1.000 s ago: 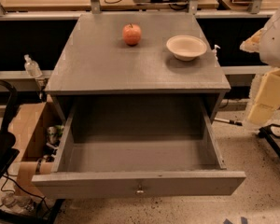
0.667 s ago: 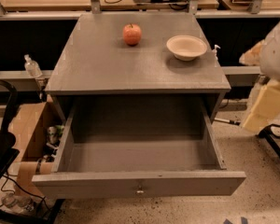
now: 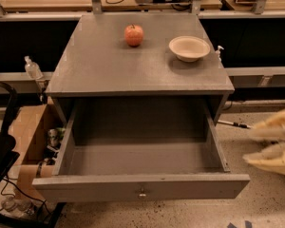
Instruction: Close top drawer
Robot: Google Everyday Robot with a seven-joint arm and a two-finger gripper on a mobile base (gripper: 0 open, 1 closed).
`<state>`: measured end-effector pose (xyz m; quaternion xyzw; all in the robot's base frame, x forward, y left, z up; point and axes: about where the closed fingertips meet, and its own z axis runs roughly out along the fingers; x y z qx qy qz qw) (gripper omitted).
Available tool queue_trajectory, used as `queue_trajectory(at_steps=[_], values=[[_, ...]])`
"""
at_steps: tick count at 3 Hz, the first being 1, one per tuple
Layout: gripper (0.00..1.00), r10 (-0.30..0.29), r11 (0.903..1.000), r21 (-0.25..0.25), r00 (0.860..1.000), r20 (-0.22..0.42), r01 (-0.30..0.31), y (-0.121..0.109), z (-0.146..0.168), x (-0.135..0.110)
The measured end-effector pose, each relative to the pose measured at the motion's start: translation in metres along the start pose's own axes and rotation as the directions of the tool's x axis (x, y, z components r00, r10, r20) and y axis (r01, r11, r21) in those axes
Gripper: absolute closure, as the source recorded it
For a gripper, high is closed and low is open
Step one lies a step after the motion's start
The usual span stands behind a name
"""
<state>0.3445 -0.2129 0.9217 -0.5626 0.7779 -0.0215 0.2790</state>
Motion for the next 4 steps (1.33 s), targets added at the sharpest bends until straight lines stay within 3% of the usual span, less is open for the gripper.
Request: queue_trajectory(at_steps=[1, 2, 3, 4], values=[[0.84, 0.101, 0.9934, 0.047, 0.992, 0.078, -0.105, 0.035, 0.032, 0.050], [1.00, 0.135, 0.9871, 0.072, 0.985, 0.112, -0.143, 0.050, 0.051, 0.067], [1.00, 0.139, 0.9871, 0.065, 0.985, 0.105, -0.146, 0.055, 0.054, 0.066], [1.00, 0.191, 0.9804, 0.027, 0.974, 0.124, -0.195, 0.083, 0.072, 0.087]])
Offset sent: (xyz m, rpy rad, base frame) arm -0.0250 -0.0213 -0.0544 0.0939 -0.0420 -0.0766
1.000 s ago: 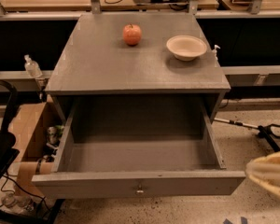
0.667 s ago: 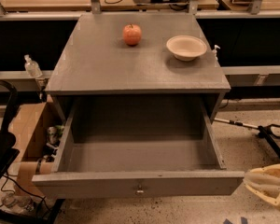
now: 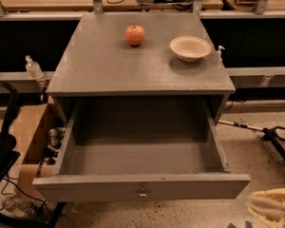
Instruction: Close top drawer
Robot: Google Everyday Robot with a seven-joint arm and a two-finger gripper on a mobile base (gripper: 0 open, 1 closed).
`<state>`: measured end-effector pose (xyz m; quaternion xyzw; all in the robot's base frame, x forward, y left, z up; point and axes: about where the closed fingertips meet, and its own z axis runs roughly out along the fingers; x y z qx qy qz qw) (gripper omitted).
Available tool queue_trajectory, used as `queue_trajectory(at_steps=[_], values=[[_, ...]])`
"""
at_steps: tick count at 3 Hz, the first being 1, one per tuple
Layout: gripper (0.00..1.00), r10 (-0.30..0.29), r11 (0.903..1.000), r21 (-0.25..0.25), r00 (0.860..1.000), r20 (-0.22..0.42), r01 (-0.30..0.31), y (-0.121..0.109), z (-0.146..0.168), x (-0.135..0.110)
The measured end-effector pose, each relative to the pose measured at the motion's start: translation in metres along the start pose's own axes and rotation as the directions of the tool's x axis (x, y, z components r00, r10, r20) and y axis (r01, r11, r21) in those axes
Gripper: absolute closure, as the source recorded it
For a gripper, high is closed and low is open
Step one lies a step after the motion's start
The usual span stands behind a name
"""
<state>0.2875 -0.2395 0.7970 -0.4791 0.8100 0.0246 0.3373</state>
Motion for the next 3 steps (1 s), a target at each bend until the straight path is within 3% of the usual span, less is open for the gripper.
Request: queue_trajectory(at_steps=[1, 2, 3], values=[[1.00, 0.082, 0.9960, -0.042, 0.995, 0.065, -0.079, 0.026, 0.027, 0.046], [1.00, 0.134, 0.9870, -0.115, 0.969, 0.207, -0.112, 0.037, 0.082, 0.076], [1.00, 0.152, 0.9790, -0.176, 0.943, 0.297, -0.103, 0.042, 0.119, 0.075]])
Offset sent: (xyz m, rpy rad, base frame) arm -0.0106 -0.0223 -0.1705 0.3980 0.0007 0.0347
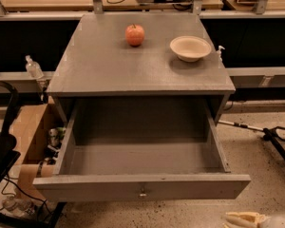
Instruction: Close top drawer
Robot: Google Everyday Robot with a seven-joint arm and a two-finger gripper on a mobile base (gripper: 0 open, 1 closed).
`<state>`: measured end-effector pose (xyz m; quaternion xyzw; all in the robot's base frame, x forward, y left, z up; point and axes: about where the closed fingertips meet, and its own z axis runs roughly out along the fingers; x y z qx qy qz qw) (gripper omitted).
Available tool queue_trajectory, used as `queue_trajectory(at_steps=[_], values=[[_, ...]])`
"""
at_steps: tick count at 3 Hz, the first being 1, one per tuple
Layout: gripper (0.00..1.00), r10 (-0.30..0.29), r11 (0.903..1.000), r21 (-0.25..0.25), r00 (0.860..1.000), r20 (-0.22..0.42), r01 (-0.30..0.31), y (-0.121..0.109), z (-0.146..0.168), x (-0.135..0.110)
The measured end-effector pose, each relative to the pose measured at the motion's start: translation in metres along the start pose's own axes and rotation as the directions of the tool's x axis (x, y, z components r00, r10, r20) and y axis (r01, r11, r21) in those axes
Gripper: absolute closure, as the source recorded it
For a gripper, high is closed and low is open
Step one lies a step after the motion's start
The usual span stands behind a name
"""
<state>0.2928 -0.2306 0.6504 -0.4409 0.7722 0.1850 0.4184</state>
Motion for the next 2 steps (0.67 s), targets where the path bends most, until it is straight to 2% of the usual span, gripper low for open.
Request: queue_trajectory(at_steps=[2], values=[[1.00, 0.008, 0.9997, -0.024, 1.000, 0.020, -0.008, -0.0011, 0.0112, 0.0059]])
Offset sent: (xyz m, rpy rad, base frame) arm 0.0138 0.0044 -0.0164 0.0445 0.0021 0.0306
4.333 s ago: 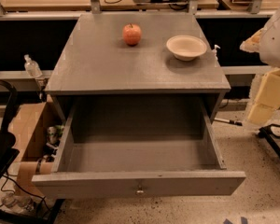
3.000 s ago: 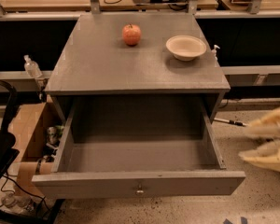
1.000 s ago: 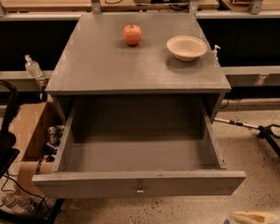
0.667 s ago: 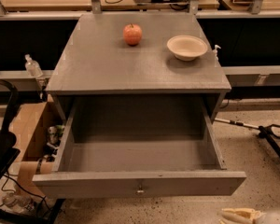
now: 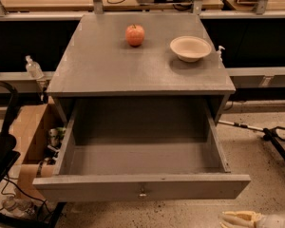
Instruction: Close top drawer
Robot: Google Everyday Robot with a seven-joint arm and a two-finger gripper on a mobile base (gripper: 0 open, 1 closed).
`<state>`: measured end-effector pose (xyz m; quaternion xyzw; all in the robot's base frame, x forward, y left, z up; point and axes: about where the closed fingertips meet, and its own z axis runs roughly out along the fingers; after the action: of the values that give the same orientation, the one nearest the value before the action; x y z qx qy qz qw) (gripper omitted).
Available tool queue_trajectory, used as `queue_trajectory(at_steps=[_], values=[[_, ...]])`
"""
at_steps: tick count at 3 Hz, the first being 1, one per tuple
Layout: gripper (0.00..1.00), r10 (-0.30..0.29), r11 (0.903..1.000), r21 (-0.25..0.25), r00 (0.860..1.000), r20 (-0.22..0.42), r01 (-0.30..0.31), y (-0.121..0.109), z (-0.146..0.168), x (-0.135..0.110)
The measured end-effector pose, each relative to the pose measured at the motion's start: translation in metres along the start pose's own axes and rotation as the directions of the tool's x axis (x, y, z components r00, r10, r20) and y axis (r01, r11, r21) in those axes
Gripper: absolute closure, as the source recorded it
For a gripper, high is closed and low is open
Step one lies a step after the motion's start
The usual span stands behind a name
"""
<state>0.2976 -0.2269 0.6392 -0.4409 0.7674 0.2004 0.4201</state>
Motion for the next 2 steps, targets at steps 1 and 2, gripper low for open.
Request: queue_trajectory(at_steps=[1, 2], values=[[1.00, -0.025, 0.9991, -0.034, 0.999, 0.035, 0.026, -0.024, 0.024, -0.002], [1.00, -0.046, 0.9967, -0.063, 0.995, 0.084, 0.051, -0.060, 0.053, -0.008]])
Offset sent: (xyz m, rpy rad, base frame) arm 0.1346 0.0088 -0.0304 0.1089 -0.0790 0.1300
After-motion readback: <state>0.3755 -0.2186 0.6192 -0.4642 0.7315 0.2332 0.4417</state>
